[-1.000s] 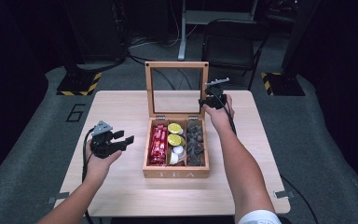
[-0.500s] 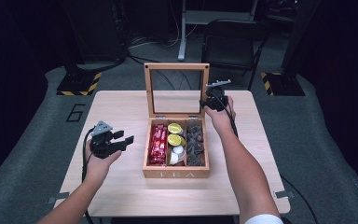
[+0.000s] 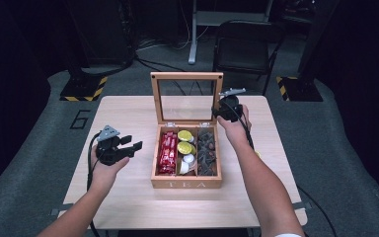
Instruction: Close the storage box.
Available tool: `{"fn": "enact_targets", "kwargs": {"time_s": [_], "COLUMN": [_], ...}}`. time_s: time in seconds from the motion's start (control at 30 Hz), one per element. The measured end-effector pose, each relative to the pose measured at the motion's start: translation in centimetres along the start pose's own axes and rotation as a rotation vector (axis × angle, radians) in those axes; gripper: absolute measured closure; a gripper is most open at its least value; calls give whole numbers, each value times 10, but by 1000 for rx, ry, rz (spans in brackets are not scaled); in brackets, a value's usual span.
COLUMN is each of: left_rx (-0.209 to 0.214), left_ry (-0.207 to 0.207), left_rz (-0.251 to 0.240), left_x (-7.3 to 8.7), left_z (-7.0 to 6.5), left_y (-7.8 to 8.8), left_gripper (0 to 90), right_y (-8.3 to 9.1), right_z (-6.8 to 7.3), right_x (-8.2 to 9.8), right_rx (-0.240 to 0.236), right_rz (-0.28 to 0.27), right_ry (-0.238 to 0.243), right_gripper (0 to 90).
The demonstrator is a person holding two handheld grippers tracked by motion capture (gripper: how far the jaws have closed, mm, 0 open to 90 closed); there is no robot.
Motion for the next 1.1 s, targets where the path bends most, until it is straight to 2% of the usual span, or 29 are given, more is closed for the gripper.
{"fn": "enact_targets", "kwargs": {"time_s": [0.13,0.4,0.57,0.8,0.93,0.97,1.03,1.1], "left_rx": [1,-6,-8,-7,-13,-16,-15,-21], "left_ry": [-12,-36,-37,-38,-37,-48,-49,-51], "left_rz": [-9,-31,-39,-54,-68,-63,-66,-71], "left_x": [-9,-36,-51,-70,-81,-86,-92,-99], "left_z": [-4,-9,-13,-18,-20,-20,-22,-23], "left_y": [-2,-3,-6,-11,-11,-11,-12,-13], "left_gripper": [446,446,447,448,447,448,447,447], "right_y": [3,9,14,20,22,23,23,24], "right_z": [3,6,11,14,17,16,18,16], "right_x": [2,7,11,17,19,20,19,21], "right_rx": [-7,-21,-31,-48,-60,-56,-61,-58], "right_rz": [-11,-28,-34,-27,-39,-37,-50,-49], "right_ry": [10,27,16,50,42,57,34,54], "right_gripper": [650,649,647,643,641,641,641,640]}}
Point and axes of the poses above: each handheld gripper's, and its own axes: y roughly backward along the jaws, x roughly out of its underside, z roughly to its left, the point moved 10 cm from there along -y, roughly forward along the jaws, and after that the axes turned 7 degrees about -x, right-handed, at the moved point
